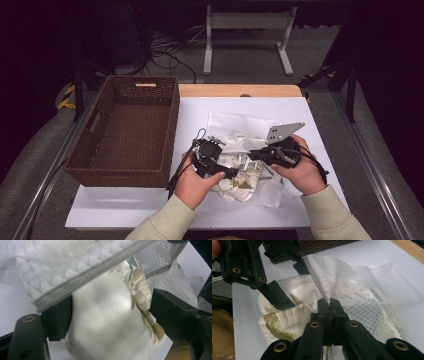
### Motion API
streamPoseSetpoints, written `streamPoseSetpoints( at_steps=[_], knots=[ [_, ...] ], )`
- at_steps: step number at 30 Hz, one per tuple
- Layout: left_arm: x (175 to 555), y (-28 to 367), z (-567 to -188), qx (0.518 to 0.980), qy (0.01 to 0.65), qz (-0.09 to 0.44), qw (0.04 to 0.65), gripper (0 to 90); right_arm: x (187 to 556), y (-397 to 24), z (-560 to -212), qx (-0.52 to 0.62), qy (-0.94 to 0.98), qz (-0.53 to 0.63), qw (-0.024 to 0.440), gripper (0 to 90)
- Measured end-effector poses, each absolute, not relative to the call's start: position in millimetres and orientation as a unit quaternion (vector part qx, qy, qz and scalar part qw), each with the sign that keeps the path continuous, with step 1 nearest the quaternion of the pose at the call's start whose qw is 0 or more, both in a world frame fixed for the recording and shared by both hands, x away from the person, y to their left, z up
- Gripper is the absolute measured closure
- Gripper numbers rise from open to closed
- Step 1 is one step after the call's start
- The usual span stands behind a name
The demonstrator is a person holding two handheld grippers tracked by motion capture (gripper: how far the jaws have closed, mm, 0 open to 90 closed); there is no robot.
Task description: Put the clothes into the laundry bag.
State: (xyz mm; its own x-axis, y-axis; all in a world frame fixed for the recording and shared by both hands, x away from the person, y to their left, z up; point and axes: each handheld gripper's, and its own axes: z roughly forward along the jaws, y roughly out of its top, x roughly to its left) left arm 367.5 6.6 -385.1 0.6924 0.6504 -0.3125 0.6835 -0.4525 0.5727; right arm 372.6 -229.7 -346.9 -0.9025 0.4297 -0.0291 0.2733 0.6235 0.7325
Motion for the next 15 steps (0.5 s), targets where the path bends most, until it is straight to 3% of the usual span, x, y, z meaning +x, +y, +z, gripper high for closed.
streamPoseSetpoints(
  at_steps=[15],
  knots=[
    [341.9,16.9,-395.3,0.848,0.391,-0.014,0.358,15.7,372.3,-229.7,-348.3,0.197,0.895,0.386,0.102,88.5]
  ],
)
